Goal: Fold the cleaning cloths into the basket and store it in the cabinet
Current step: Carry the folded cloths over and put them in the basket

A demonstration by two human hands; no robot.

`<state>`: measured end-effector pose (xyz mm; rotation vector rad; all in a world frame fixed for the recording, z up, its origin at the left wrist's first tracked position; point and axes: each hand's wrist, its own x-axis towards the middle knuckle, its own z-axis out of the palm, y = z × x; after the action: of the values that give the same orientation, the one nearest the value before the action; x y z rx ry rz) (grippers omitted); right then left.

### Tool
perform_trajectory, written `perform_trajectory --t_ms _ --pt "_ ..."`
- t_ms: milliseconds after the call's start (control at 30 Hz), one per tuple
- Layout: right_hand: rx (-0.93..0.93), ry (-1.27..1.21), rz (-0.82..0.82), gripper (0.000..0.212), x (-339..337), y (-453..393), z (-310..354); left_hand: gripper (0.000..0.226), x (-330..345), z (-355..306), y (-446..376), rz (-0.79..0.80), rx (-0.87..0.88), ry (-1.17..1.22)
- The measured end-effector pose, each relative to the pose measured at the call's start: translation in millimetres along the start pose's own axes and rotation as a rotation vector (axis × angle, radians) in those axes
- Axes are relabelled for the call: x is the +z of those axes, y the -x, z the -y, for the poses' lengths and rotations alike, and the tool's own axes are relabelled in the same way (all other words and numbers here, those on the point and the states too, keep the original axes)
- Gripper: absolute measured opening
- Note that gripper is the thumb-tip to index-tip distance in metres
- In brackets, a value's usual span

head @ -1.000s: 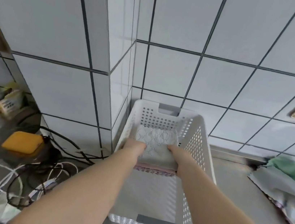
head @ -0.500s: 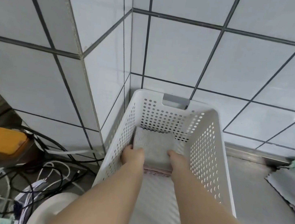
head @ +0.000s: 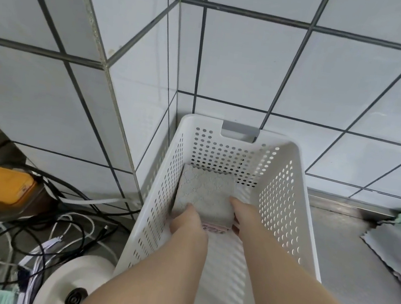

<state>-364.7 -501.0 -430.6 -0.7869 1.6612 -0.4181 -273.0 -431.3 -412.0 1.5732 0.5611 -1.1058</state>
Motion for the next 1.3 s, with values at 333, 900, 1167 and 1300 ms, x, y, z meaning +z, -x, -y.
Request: perform_trajectory --t_ms 333,900,1167,1300 --pt "0.011 -0.028 0.024 0.021 4 -2 -2 0.062 -1 -3 -30 0.048 0.007 -0.007" --pt "-0.175 0.091 -0.002 0.064 -18 56 29 0.049 -13 -23 -12 0.282 0.047 -0.068" --pt "-0.272 0.013 -0.013 0.055 -35 126 27 0.040 -59 -41 109 0.440 0.183 -0.200" --pt "-0.351 -0.084 -0.005 0.055 -48 172 17 0.021 -91 -48 168 0.579 0.298 -0.332"
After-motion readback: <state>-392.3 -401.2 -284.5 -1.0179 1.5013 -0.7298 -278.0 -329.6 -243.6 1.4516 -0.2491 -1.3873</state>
